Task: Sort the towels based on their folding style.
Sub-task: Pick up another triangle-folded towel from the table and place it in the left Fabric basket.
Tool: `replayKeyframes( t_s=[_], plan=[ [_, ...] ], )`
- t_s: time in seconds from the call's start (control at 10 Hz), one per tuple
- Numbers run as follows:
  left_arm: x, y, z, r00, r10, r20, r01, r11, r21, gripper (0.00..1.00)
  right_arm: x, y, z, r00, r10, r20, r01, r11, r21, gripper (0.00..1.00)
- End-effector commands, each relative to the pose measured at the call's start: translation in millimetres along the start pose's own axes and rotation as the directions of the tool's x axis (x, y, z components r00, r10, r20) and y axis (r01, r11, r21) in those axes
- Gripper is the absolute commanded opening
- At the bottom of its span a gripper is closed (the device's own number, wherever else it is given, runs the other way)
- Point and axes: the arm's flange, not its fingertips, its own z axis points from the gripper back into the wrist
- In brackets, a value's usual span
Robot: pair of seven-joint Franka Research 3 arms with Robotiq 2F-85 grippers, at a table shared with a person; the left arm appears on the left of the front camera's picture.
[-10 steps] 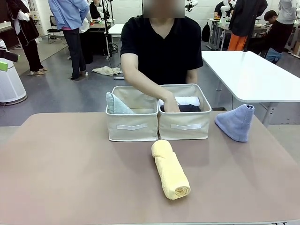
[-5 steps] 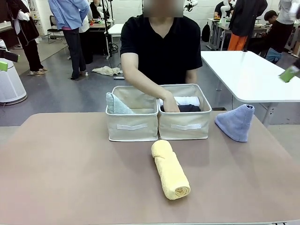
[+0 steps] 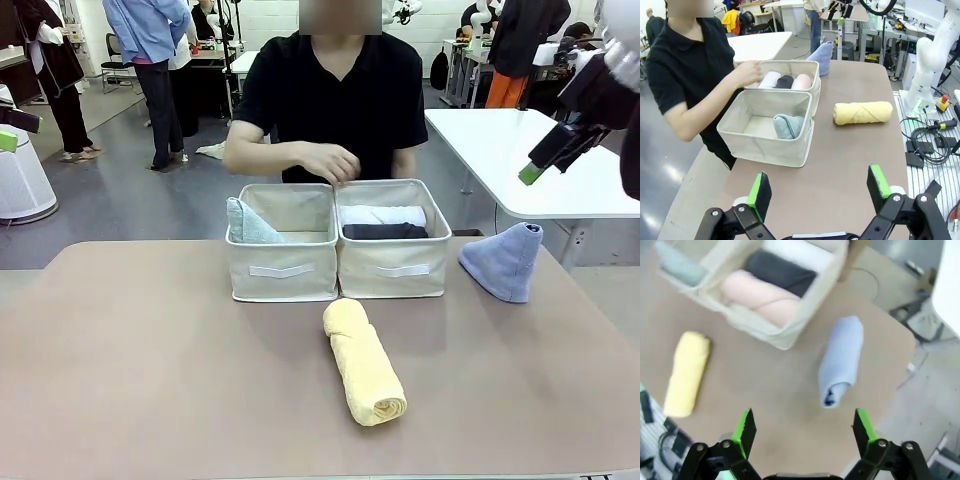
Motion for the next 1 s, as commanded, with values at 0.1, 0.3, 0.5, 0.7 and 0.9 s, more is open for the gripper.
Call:
replayKeyframes(
  t_s=[0.1, 0.3, 0.5, 0.7, 0.9],
  plan=[
    [0, -1, 1, 1.0, -0.004, 0.011, 0.004, 1.0, -0.004, 1.0, 0, 0, 0, 1.0, 0.0, 0.0, 0.0, 1.0, 0.0, 1.0],
    [0, -1, 1, 1.0, -0.004, 0.011, 0.004, 1.0, -0.004, 1.0, 0, 0, 0, 1.0, 0.0, 0.0, 0.0, 1.0, 0.0, 1.0],
    [0, -1, 1, 1.0, -0.004, 0.011, 0.004, 1.0, -0.004, 1.0, 0, 0, 0, 1.0, 0.0, 0.0, 0.0, 1.0, 0.0, 1.0],
    [0, -1, 1, 1.0, -0.004, 0.011, 0.004, 1.0, -0.004, 1.0, 7, -3, -17, 0.989, -0.146, -0.03, 0.142, 0.985, -0.098, 1.0],
    [0, -1, 1, 1.0, -0.004, 0.011, 0.004, 1.0, -0.004, 1.0, 25, -14, -48, 0.952, -0.29, -0.099, 0.277, 0.952, -0.127, 1.0]
  ],
)
